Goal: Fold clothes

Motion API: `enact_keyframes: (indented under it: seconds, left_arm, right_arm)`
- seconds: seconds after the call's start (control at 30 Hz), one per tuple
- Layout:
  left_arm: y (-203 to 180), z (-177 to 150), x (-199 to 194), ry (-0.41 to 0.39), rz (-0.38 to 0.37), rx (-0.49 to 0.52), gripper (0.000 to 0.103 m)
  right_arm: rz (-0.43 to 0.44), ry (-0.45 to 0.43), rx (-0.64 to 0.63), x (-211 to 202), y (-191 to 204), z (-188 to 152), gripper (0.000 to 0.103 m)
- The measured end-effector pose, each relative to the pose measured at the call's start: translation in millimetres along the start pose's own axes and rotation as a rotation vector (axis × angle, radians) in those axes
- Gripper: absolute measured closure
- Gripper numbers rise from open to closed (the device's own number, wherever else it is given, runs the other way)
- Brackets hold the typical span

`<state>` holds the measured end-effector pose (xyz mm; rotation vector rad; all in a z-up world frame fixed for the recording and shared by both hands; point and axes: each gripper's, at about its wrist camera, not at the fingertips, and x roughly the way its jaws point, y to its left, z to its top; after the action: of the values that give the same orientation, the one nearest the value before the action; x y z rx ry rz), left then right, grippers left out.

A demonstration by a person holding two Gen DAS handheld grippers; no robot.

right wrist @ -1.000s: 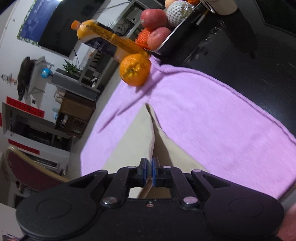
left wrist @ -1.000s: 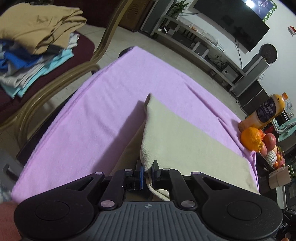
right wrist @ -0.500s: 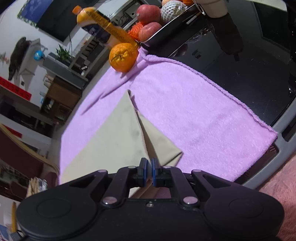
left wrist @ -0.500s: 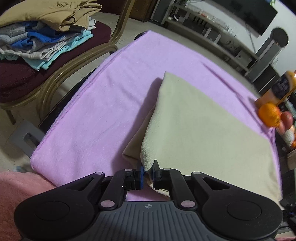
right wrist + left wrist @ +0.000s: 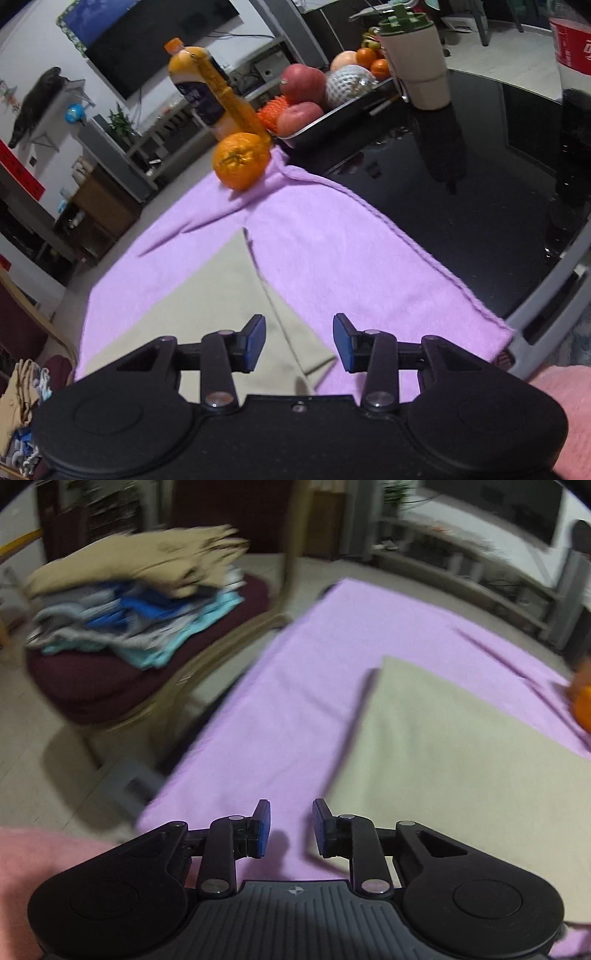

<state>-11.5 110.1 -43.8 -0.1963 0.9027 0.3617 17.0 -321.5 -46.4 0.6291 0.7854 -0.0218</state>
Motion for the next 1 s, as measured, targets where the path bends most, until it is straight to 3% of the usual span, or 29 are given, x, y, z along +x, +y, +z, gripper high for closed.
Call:
enact_keyframes:
  seconds: [0.07,0.13,0.23,0.27,0.3,0.37,0.47,0.53,0.77,0.83,0.93,1.0]
  left_arm:
    - [-13.1,-0.9,2.1,-0.018,-0.029,0.057,0.081]
    - [-26.3,-1.9,4.1,-0.035,-0.058,0.114,0.079]
    - [-24.9,1.7,0.8,-0.051,-0.072,0.11,0.076]
    - [-19.9,4.0,-1.6,-0.054,-0.07,0.09,0.076]
    - [-15.0,6.3,-4.1,-0.057,-0.069,0.07,0.074]
    - [-5.1,10.8,-8.9,-0.063,-0.065,0.031,0.08]
    - [9.7,17.6,-16.2,-0.072,-0.06,-0.029,0.085]
    - [19.5,22.1,-21.1,-0.078,-0.057,-0.069,0.09]
    - [5.2,82.9,-85.0,-0.323,-0.191,-0.042,0.084]
    - [-3.4,101.1,-89.6,-0.353,-0.22,-0.032,0.083]
    - [-15.6,119.8,-71.1,-0.344,-0.218,0.002,0.083]
    - [-21.9,120.4,-38.6,-0.285,-0.196,0.031,0.083]
  right_arm:
    - [0.055,0.046,-0.027,10.9,9.6,-5.5,0.073]
    - [0.108,0.115,-0.029,27.0,18.1,-11.9,0.074]
    - [0.098,0.247,0.104,57.2,7.1,-18.2,0.074]
    - [0.071,0.274,0.174,64.0,-3.7,-19.5,0.082]
    - [0.053,0.279,0.26,65.3,-17.9,-19.6,0.099]
    - [0.026,0.237,0.376,56.9,-38.6,-15.1,0.1]
    - [-0.059,0.1,0.306,31.7,-35.7,-3.3,0.082]
    - [-0.002,0.04,0.253,16.0,-25.0,6.1,0.082]
    - [0.271,-0.105,0.011,-20.8,64.6,61.2,0.082]
    - [0.338,-0.144,-0.053,-23.9,92.4,76.6,0.082]
    - [0.396,-0.181,-0.13,-14.0,118.0,88.5,0.076]
    - [0.392,-0.179,-0.174,6.1,122.7,89.0,0.073]
